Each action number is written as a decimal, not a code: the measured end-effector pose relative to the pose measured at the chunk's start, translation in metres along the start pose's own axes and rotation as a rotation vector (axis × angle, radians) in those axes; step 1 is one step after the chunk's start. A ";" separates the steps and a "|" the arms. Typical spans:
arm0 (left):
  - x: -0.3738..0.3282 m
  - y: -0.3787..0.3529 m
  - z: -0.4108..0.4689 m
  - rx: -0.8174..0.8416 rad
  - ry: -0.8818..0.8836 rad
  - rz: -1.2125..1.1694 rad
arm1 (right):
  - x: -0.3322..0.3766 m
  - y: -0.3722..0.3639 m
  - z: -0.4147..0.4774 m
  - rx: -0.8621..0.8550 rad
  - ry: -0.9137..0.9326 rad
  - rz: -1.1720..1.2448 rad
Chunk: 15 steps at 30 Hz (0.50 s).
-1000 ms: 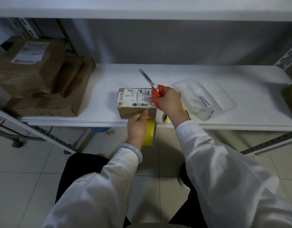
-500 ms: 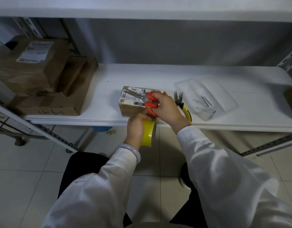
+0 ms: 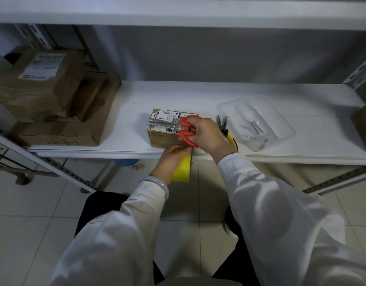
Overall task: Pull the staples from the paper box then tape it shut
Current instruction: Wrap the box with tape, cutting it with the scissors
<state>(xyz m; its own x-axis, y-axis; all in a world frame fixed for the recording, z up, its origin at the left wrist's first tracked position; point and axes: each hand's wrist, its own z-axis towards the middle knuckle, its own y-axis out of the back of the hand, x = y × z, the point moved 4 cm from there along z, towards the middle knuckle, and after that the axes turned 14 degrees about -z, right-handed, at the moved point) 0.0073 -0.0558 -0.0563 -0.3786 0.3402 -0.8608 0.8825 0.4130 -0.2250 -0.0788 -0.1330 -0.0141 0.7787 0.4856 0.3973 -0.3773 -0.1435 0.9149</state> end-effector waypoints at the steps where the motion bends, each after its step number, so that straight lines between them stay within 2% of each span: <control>1: 0.001 0.000 0.003 -0.003 -0.010 0.034 | 0.000 0.000 0.000 0.003 0.000 -0.002; 11: 0.016 0.008 -0.001 -0.139 -0.089 0.187 | 0.000 0.002 -0.001 0.035 0.003 0.049; 15: 0.015 0.006 -0.005 -0.108 -0.119 0.154 | -0.002 0.001 -0.003 0.047 0.007 0.071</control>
<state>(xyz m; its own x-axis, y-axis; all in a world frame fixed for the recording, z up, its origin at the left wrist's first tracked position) 0.0052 -0.0441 -0.0684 -0.2001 0.3065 -0.9306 0.8900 0.4540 -0.0419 -0.0817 -0.1317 -0.0142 0.7470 0.4791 0.4609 -0.4075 -0.2177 0.8869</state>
